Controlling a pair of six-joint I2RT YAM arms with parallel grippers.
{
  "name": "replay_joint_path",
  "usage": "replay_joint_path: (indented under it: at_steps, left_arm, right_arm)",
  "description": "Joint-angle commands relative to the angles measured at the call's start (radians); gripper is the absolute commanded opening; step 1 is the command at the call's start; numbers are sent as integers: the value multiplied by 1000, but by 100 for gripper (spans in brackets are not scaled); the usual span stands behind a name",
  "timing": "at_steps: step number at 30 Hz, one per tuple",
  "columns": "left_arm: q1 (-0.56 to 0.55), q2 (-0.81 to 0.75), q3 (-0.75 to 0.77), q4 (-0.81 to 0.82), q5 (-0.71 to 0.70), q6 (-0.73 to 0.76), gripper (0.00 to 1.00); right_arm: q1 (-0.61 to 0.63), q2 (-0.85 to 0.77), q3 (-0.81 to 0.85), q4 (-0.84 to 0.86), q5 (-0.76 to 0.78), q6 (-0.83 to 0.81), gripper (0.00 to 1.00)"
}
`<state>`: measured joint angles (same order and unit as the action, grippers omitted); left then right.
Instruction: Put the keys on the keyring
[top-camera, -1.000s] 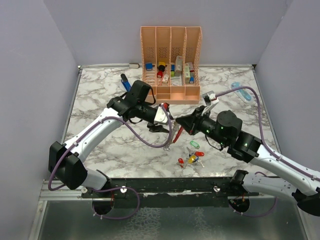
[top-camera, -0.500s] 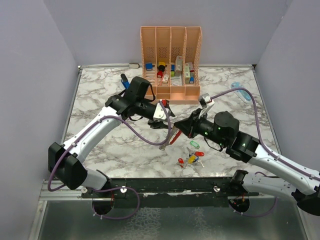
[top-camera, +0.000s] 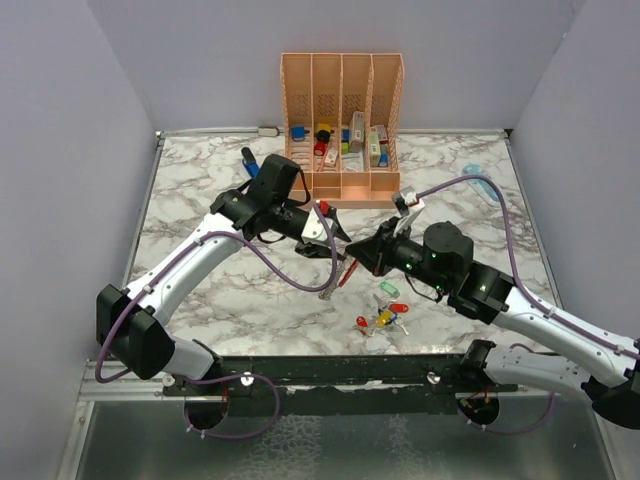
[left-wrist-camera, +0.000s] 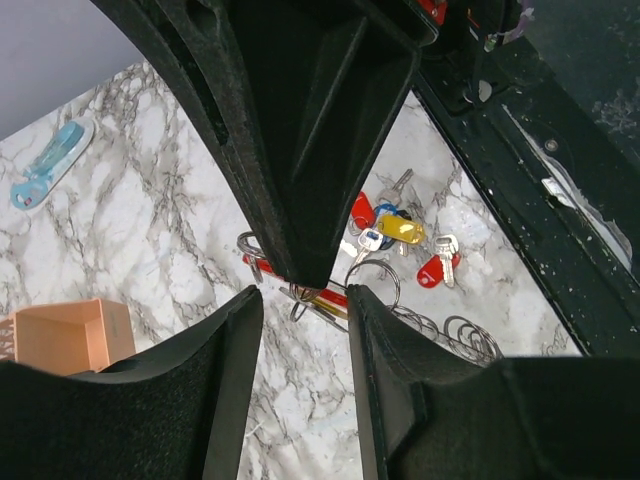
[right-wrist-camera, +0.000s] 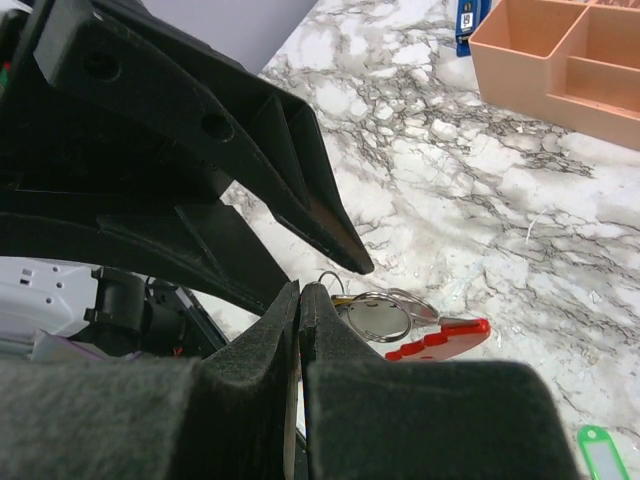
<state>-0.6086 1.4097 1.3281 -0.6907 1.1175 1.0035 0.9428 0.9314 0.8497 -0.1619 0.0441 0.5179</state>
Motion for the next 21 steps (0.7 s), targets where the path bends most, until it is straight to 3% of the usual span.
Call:
replay_joint_path:
  at_steps: [1,21]
  left_arm:
    - [3,-6,-24,12,34,-10,39]
    - [3,13,-1,32,18,-42,20]
  right_arm:
    - [0,-23,2,71,19,-9,1]
    - [0,-46,-19,78,44,-5,1]
